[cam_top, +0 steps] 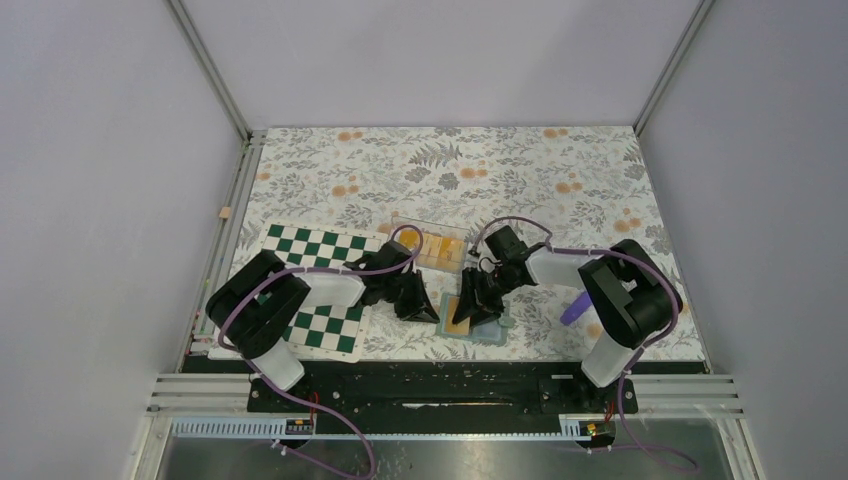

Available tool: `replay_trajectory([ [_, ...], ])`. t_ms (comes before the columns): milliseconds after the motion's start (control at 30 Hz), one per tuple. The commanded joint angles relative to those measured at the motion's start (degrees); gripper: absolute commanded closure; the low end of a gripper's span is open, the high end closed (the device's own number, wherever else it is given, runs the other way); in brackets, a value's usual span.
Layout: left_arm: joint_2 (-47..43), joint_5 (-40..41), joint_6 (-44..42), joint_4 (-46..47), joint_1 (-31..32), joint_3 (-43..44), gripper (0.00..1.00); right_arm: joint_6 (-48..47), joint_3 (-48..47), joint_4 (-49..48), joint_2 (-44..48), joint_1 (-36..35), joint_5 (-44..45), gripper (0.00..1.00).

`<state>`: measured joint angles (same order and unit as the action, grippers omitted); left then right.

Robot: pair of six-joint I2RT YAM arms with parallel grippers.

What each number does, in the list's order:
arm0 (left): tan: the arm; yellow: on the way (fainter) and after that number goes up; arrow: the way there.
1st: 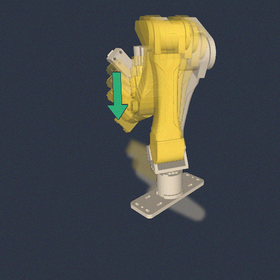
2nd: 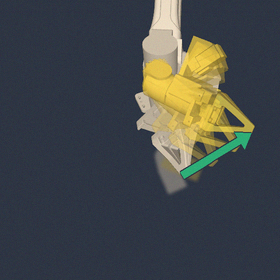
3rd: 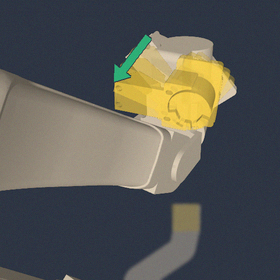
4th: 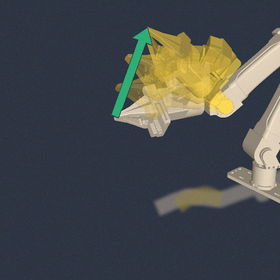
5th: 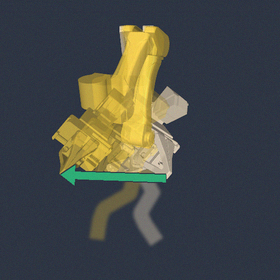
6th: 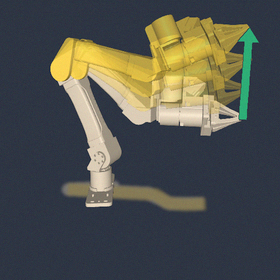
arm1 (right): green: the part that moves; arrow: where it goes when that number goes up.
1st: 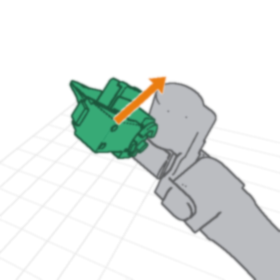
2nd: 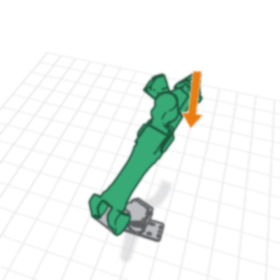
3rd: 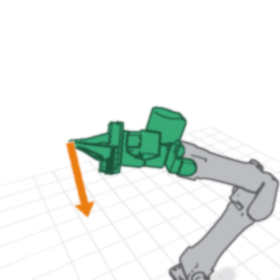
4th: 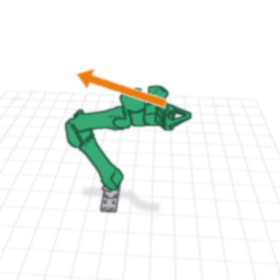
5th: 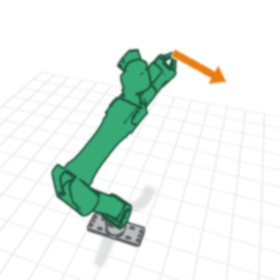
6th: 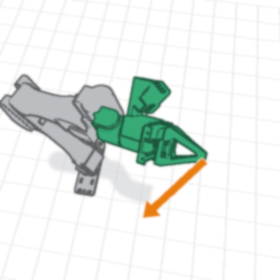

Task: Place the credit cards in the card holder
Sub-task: Insert the credit card into the card holder.

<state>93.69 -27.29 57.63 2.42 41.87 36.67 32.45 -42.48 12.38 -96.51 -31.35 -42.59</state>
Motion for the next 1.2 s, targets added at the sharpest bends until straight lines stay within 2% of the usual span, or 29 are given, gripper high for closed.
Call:
replay_trajectory([
  [0, 1.51, 1.85, -0.26, 0.02, 1.84, 3.06, 1.0, 2.58, -3.3, -4.9, -1.99, -3.21, -1.54, 0.5],
  [167, 0.64, 2.47, -0.27, -0.58, 2.25, 3.1, 1.0, 2.6, -5.37, -3.49, -2.53, -4.39, -0.77, 0.49],
  [200, 0.09, 2.97, -0.34, -1.01, 2.3, 2.98, 0.97, 2.29, -5.48, -2.1, -1.59, -4.39, 0.14, 0.49],
  [267, -1.67, 4.75, -0.95, -3.43, 2.3, 2.93, 0.9, 0.9, -5.91, 2.1, 0.72, -4.35, 2.71, 0.46],
  [433, -6.93, 10.23, -2.97, -11.81, 2.33, 3.86, 0.62, -2.52, -7.59, 13.74, 6.79, -4.37, 11.99, 0.38],
  [500, -8.18, 10.22, -3.14, -12.63, 2.22, 4.03, 0.53, -3.77, -8.15, 17.16, 8.16, -4.37, 14.72, 0.36],
  [600, -8.1, 8.01, -2.25, -9.86, 2.1, 3.56, 0.45, -4.92, -7.87, 19.49, 9.71, -4.41, 17.8, 0.33],
  [733, -6.7, 5.18, -0.15, -3.68, 1.64, 1.81, 0.4, -6.07, -7.22, 20.34, 9.92, -4.37, 19.58, 0.32],
  [833, -5.05, 3.76, 1.37, 0.55, 1.14, -0.02, 0.39, -6.58, -6.36, 19.33, 9.0, -4.32, 20.67, 0.35],
  [1033, -2.01, 1.72, 3.05, 6.32, 0.89, -1.92, 0.39, -6.53, -5.08, 13.63, 3.71, -4.31, 17.81, 0.52],
  [1167, -2.08, -0.74, 3.76, 10.51, 0.94, -2.68, 0.46, -6.34, -4.78, 10.35, 0.21, -4.33, 15.85, 0.62],
])
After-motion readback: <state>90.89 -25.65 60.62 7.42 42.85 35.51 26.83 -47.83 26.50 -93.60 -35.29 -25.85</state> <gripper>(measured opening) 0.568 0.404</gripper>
